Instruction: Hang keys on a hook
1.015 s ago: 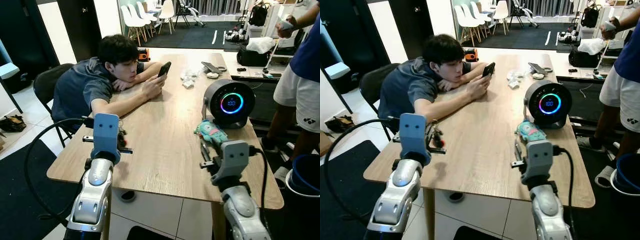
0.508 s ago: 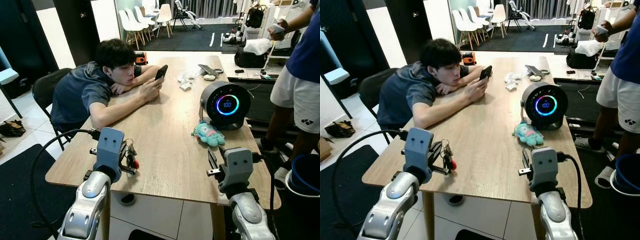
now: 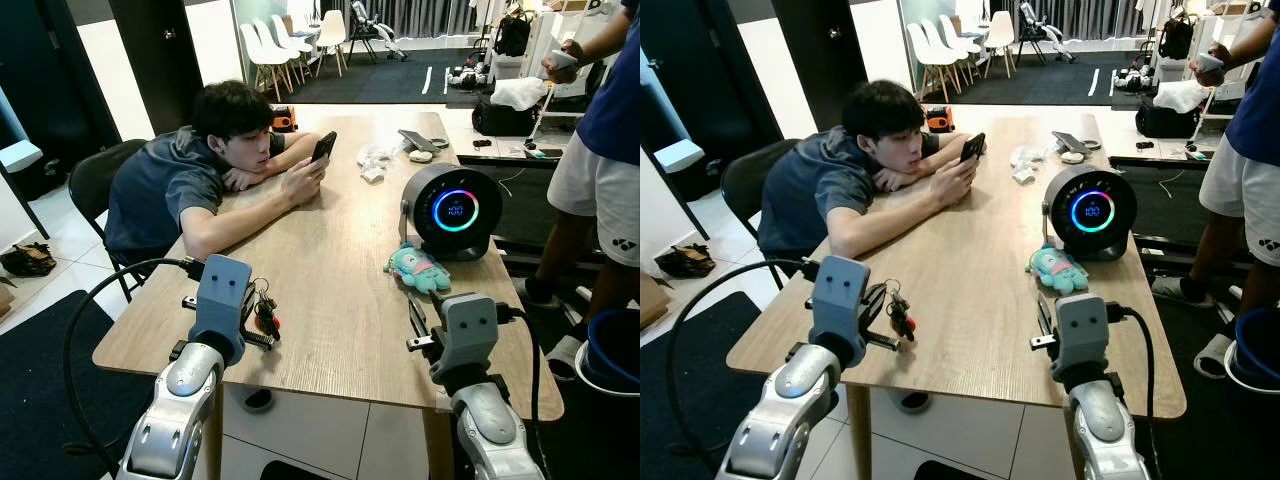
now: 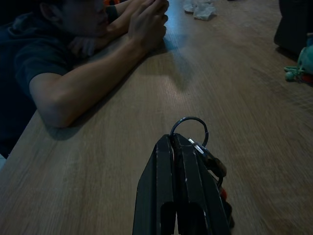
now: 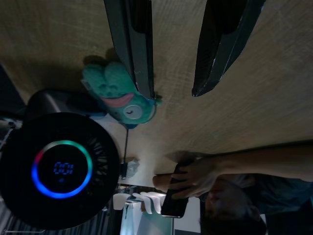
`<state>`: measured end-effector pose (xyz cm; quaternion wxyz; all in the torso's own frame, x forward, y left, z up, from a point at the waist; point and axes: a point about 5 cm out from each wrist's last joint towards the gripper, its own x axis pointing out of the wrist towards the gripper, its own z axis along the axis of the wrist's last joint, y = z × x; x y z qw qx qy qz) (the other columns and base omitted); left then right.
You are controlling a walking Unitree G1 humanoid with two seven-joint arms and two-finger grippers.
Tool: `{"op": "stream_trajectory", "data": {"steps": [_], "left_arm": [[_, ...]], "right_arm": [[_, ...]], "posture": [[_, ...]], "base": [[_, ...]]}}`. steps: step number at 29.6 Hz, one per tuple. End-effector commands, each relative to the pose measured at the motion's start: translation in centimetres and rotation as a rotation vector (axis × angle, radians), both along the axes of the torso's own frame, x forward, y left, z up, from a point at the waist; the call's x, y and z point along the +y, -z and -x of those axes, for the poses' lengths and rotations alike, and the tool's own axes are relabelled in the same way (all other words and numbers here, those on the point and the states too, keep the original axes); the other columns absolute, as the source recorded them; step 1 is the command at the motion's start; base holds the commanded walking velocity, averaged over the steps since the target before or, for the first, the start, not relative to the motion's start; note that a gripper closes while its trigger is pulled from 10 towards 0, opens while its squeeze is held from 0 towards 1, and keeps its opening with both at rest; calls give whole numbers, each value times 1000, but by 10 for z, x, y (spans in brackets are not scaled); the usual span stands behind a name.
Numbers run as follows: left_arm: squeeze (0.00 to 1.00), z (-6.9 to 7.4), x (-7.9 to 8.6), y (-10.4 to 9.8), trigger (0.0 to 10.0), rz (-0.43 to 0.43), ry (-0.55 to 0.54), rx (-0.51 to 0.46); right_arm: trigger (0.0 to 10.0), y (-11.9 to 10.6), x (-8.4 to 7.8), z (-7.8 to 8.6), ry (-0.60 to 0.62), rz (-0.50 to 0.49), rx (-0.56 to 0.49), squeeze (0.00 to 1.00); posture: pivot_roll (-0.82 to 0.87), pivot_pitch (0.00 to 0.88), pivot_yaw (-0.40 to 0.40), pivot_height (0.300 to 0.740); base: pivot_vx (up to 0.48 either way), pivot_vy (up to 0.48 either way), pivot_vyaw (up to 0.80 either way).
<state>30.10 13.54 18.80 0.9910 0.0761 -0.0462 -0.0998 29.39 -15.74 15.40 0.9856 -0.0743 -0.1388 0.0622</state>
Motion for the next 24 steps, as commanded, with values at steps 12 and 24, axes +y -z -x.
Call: {"op": "stream_trajectory", "data": {"steps": [12, 24], "left_arm": [[0, -4, 1, -7, 10000, -1, -43, -43], [0, -6, -2, -7, 10000, -5, -39, -50]], "right_arm": [[10000, 6, 13, -4, -39, -40, 21, 0], [10000, 5, 12, -3, -40, -40, 12, 0]], "posture": [[13, 83, 108, 740], [1, 78, 109, 740]], "base": [[0, 0, 0], [0, 0, 0]]}}
